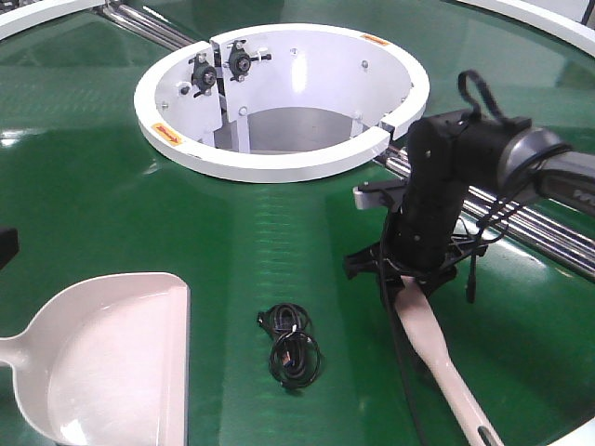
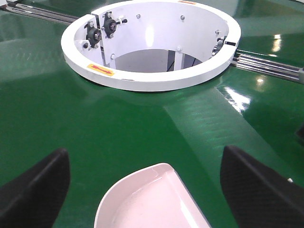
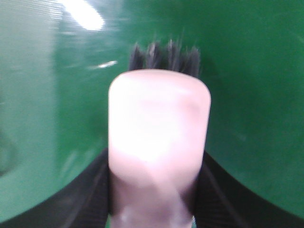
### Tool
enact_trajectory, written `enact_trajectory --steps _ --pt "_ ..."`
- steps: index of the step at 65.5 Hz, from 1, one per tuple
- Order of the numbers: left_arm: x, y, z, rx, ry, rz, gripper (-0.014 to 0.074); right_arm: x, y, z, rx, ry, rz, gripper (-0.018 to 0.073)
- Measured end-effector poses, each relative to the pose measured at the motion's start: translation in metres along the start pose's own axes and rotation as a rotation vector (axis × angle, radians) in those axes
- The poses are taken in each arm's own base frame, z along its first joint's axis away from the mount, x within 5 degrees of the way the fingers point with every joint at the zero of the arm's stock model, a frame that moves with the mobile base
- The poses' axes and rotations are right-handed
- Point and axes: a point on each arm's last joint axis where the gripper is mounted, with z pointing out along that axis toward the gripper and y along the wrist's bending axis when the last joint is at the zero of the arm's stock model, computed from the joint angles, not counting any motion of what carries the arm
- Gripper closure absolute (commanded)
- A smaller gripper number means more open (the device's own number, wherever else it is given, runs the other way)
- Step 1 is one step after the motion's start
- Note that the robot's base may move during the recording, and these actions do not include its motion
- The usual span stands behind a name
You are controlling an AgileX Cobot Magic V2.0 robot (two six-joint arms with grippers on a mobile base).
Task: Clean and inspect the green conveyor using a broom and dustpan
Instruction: 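Close the right gripper on the brush handle near the bristles, then reach the left gripper to the dustpan handle and grasp it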
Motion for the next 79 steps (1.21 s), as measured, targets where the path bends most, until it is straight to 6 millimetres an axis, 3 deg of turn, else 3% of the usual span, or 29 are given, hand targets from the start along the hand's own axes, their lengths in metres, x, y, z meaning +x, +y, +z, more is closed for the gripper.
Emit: enact_trajectory --steps 13,31,54,79 --pt "0.0 0.0 0.0 0.001 0.002 0.0 0.0004 0.012 0.001 -0.034 -0.034 -0.073 0.007 0.0569" --pt "0.001 -0.001 0.0 0.006 0.015 0.0 0.0004 0.018 0.002 -0.048 -0.054 -0.099 0.039 0.0565" --pt "0.005 -0.002 0.0 0.021 0.056 0.0 0.0006 0.037 0.001 -0.015 -0.054 0.031 0.051 0.0564" --pt "0.006 -0.002 0.0 0.024 0.065 0.001 0.0006 0.038 0.0 -0.013 -0.052 0.039 0.035 0.0561"
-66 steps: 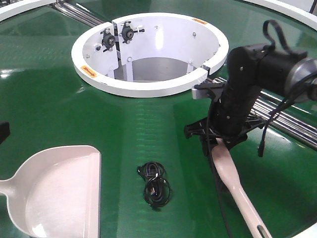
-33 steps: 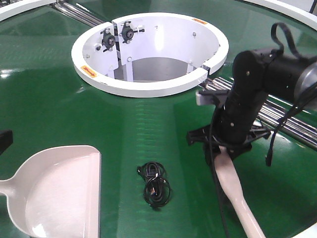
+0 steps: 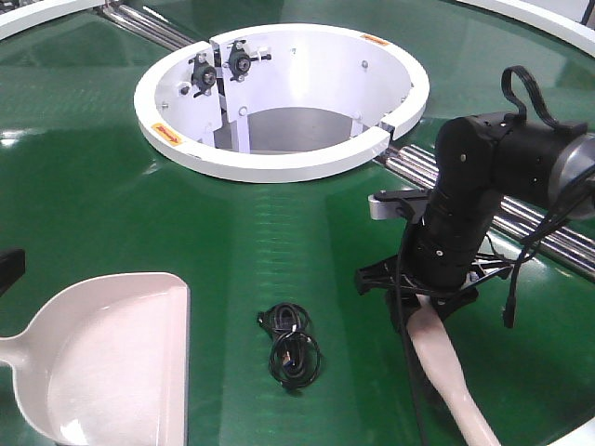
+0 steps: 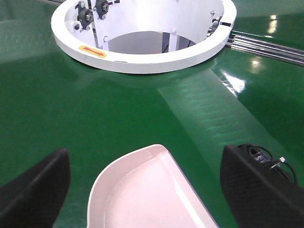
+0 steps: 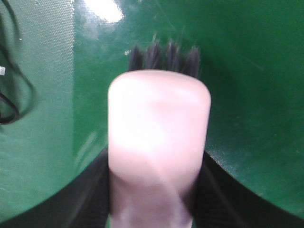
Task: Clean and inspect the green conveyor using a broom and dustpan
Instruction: 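Reach the left gripper to the dustpan handle and grasp it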
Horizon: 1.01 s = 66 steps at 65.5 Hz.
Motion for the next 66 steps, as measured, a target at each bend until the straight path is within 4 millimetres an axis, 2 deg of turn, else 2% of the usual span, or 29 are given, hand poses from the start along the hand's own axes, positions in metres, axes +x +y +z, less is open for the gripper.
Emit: enact_trajectory --steps 9,18,26,48,55,66 --pt "0.001 0.001 0.0 -0.014 0.006 0.026 0.0006 0.0 0.0 0.0 0.0 0.0 0.0 0.0561" --pt "0.003 0.006 0.0 -0.061 0.035 0.181 0.0006 0.0 0.0 0.0 0.0 0.0 0.0 0.0561" --pt "0.004 0.01 -0.001 -0.1 0.068 0.393 0.0006 0.0 0.0 0.0 0.0 0.0 0.0 0.0561" --pt "0.009 0.022 -0.003 -0.16 0.234 1.178 0.0006 0.0 0.0 0.0 0.0 -0.002 -0.001 0.0561" --pt "0.009 0.025 -0.004 -0.17 0.262 1.266 0.0006 0.0 0.0 0.0 0.0 -0.003 -0.001 0.0561" --pt "0.009 0.025 -0.004 -0.17 0.268 1.287 0.0006 0.0 0.0 0.0 -0.001 -0.003 -0.001 0.0561"
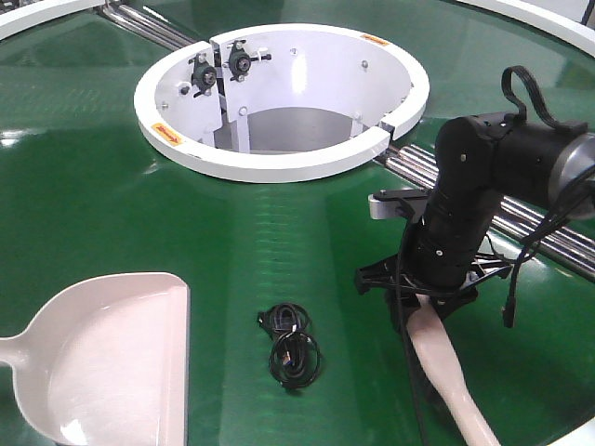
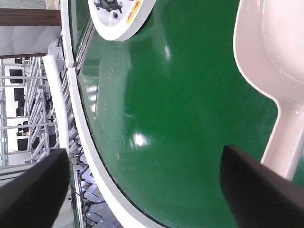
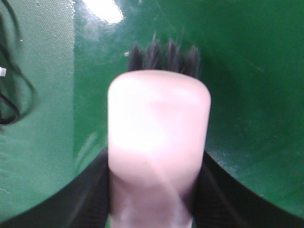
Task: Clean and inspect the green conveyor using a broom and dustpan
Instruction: 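Reach the left gripper to the dustpan handle and grasp it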
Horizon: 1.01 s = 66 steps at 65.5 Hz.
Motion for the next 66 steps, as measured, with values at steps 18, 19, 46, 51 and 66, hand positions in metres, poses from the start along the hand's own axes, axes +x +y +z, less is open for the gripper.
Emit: enact_trajectory --steps 18,19,46,51,66 --pt "0.0001 0.0 0.0 0.0 0.001 0.002 0.0006 0.0 0.0 0.0 0.0 0.0 -0.001 0.0561" --pt "0.0001 0.0 0.0 0.0 0.001 0.002 0.0006 0.0 0.0 0.0 0.0 0.0 -0.001 0.0561" --pt "0.0001 0.0 0.0 0.0 0.001 0.002 0.0006 0.0 0.0 0.0 0.0 0.0 -0.002 0.0561" --pt "0.0001 0.0 0.0 0.0 0.001 0.002 0.0006 0.0 0.0 0.0 0.0 0.0 -0.002 0.0561" --pt "0.0001 -0.0001 0.0 0.001 0.001 0.003 0.0006 0.0 0.0 0.0 0.0 0.0 -0.002 0.0561"
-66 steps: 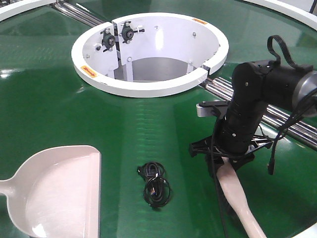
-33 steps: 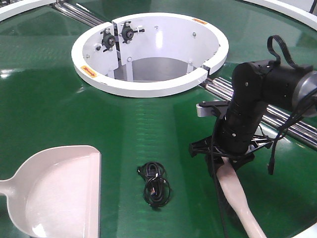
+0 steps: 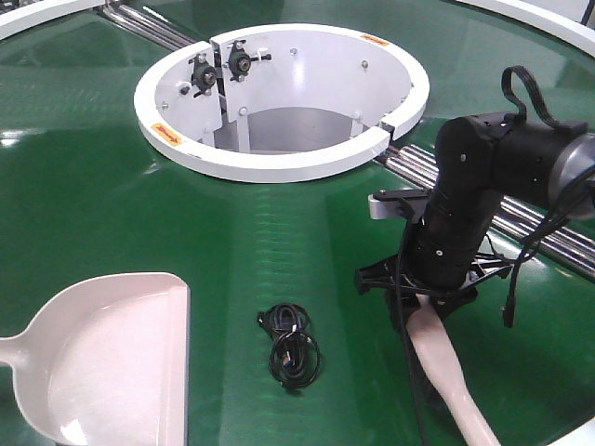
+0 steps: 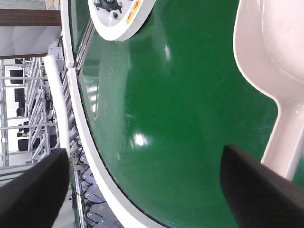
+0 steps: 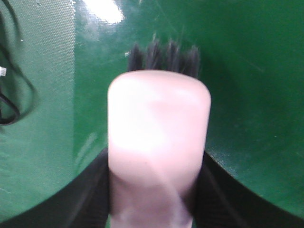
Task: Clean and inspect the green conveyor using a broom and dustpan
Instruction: 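Reach the left gripper to the dustpan handle and grasp it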
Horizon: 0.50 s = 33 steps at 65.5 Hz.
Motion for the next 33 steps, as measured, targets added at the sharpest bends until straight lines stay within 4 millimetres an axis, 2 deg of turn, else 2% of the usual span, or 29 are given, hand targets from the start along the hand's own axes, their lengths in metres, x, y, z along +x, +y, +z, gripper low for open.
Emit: enact_trajectory --steps 33 --pt "0.0012 -0.0032 0.0002 0.036 0.014 0.003 0.0006 0.0 0.0 0.0 0.0 0.0 -0.001 0.0561"
